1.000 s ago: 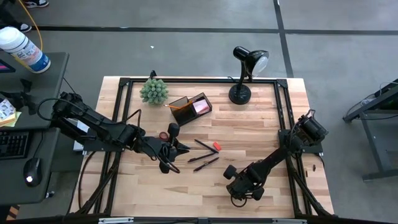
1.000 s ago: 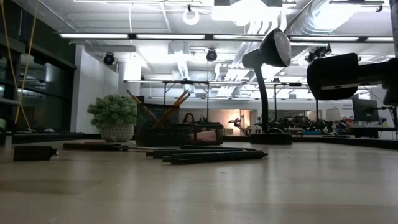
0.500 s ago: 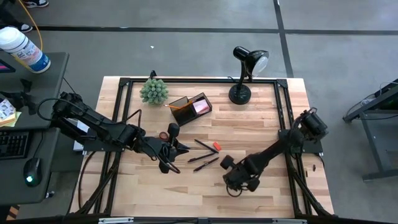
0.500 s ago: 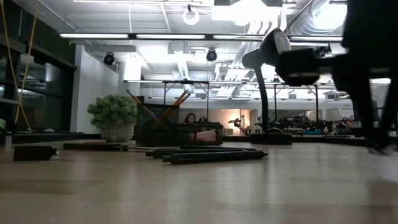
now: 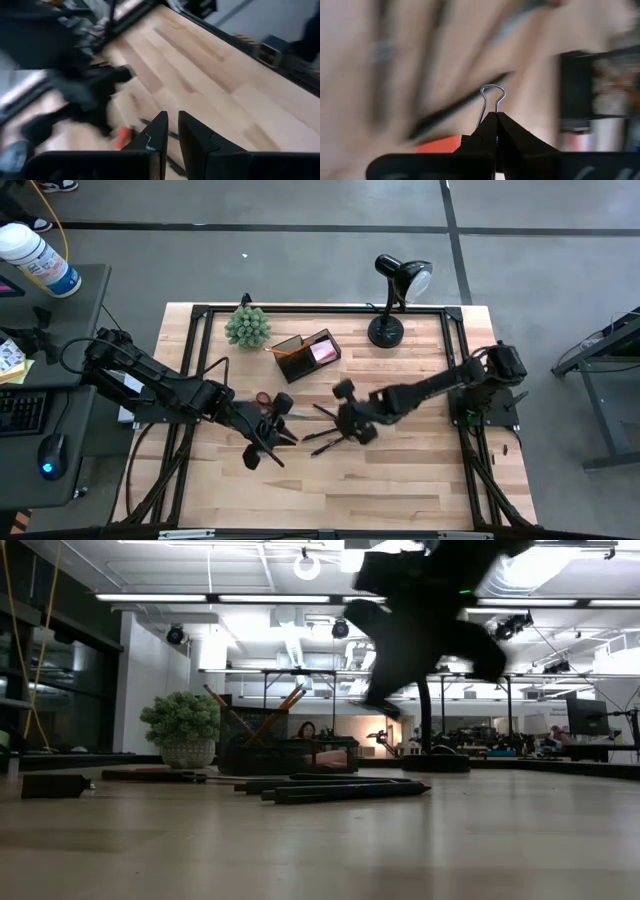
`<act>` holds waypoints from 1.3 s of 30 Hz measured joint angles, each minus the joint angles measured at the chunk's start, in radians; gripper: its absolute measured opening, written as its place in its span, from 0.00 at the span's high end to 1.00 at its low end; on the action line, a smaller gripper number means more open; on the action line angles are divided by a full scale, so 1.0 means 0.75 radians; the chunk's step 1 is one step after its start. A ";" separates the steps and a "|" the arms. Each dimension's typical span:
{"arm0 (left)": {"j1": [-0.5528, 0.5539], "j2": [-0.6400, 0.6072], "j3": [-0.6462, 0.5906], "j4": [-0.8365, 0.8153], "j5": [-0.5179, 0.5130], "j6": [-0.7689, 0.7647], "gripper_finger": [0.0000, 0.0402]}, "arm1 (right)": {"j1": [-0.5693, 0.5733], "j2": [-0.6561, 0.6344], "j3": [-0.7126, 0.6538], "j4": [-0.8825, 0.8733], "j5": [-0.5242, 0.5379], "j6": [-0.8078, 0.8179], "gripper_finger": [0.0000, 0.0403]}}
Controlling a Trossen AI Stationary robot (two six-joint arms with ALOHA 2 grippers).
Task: Pick and place office supplies into organizer
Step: Put the bottom black binder clip into the black desk organizer
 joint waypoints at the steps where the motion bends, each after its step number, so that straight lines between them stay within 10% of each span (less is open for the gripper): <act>1: 0.000 -0.003 0.001 -0.031 0.024 -0.009 0.91 | -0.030 0.000 0.000 0.061 0.022 -0.028 1.00; 15: 0.000 -0.014 0.001 -0.389 0.112 -0.240 0.91 | -0.364 0.095 0.002 0.568 -0.056 -0.296 1.00; 39: 0.000 -0.014 0.000 -0.409 0.223 -0.347 0.91 | -0.473 0.480 0.410 0.473 -0.132 -0.494 1.00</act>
